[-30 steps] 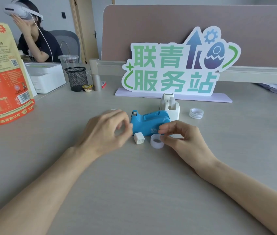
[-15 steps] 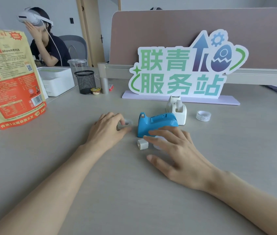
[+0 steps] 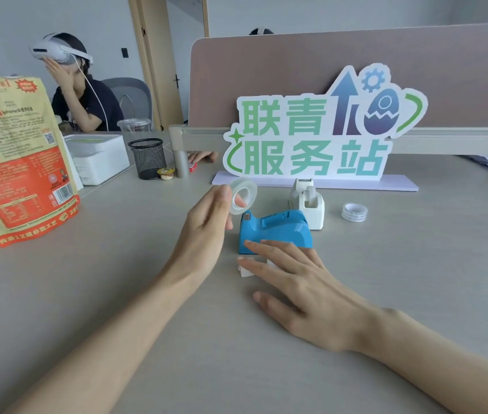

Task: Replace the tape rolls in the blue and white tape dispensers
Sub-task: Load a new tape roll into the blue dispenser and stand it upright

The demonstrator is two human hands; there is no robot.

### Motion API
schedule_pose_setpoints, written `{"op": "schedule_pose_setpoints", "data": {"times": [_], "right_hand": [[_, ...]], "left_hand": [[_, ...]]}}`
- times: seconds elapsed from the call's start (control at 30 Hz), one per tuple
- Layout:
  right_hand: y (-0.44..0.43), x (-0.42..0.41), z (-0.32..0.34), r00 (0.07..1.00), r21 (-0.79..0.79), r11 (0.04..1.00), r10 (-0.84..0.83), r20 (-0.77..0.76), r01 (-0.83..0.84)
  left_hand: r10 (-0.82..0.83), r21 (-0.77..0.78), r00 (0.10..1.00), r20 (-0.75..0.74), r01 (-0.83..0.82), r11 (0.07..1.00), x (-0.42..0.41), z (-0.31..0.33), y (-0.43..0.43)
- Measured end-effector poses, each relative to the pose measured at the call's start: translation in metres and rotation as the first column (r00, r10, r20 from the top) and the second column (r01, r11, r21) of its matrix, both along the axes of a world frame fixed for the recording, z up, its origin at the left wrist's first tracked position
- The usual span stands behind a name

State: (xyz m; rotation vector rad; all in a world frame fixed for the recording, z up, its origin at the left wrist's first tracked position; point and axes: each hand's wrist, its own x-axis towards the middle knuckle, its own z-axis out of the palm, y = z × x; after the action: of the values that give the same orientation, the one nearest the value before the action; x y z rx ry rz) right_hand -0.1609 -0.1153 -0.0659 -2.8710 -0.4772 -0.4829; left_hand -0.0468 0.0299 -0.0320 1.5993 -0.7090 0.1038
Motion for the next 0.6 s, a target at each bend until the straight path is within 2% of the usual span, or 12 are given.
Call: {"op": "schedule_pose_setpoints", "data": {"times": [0.13,0.4,0.47,0.53,0.6], "right_hand": [[0.000,0.003,-0.002,1.000,0.015,1.000,-0.008,0.003,0.008],[-0.003,0.001,0.000,0.974,0.096,0.994,-0.079,0.212,0.059],[-0.004,-0.001,0.001,0.946,0.195,0.979,-0.114,0.304,0.055],[-0.007,-0.004,0.003,0.929,0.402,0.915,-0.169,0.329,0.025],[-0.009,-0.005,0.005,0.915,0.532,0.846,-0.200,0.350,-0.018]], "left_hand": [[-0.013,0.008,1.000,-0.004,0.013,1.000,-0.002,-0.005,-0.001],[-0.054,0.029,0.996,-0.075,0.057,0.998,-0.009,-0.009,-0.002],[-0.057,0.049,0.996,-0.070,0.060,0.997,-0.010,-0.010,-0.002],[-0.075,0.056,0.995,-0.065,0.078,0.995,-0.012,-0.010,-0.003],[-0.088,0.061,0.993,-0.078,0.092,0.994,-0.014,-0.010,-0.004]]}}
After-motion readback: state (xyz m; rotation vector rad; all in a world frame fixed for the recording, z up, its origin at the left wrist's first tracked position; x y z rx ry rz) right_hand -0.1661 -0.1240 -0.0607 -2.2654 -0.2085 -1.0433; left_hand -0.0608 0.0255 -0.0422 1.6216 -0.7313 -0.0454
